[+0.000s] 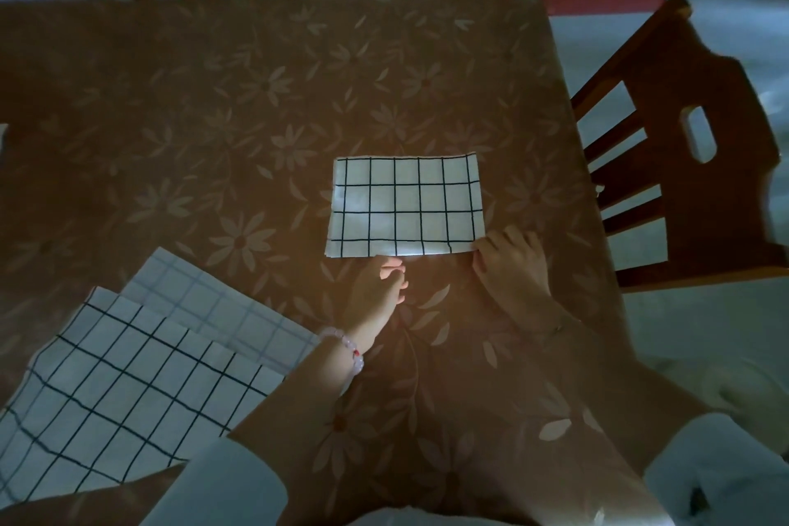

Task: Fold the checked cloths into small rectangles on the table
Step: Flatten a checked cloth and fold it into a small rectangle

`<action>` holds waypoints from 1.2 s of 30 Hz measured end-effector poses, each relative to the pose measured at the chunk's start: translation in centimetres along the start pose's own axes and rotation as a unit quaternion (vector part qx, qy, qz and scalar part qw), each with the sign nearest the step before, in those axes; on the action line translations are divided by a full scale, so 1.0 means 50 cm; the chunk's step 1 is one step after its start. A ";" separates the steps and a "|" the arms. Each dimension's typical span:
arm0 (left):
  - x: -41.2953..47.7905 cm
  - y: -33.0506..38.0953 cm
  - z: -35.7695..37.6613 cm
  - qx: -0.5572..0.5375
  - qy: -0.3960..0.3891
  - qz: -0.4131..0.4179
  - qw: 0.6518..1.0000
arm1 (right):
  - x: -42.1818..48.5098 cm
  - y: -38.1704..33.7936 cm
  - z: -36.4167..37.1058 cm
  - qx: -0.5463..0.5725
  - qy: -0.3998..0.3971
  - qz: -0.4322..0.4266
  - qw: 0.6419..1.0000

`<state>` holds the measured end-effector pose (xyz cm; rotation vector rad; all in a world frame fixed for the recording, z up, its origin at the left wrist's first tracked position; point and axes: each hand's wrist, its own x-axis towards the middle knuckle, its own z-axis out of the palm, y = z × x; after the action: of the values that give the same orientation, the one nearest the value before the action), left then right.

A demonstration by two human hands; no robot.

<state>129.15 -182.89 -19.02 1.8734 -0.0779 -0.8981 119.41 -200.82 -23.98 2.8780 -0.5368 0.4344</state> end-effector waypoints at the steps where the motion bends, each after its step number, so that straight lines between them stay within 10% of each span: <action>1: -0.001 0.003 0.002 -0.008 -0.012 -0.008 1.000 | -0.006 -0.003 -0.004 0.009 0.004 0.005 1.000; 10: -0.027 -0.022 0.001 0.010 -0.033 -0.012 0.999 | -0.137 -0.098 -0.071 0.098 0.032 0.086 0.991; 18: -0.073 -0.063 -0.009 0.085 -0.034 0.048 0.995 | -0.244 -0.188 -0.151 0.251 -0.107 0.188 0.944; 36: -0.104 -0.072 -0.003 0.163 -0.066 0.037 0.984 | -0.191 -0.015 -0.119 0.307 -0.182 0.358 0.863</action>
<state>124.32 -178.81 -19.10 2.0939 -0.3949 -1.0028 109.68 -195.68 -21.47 3.2571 -1.8712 0.1509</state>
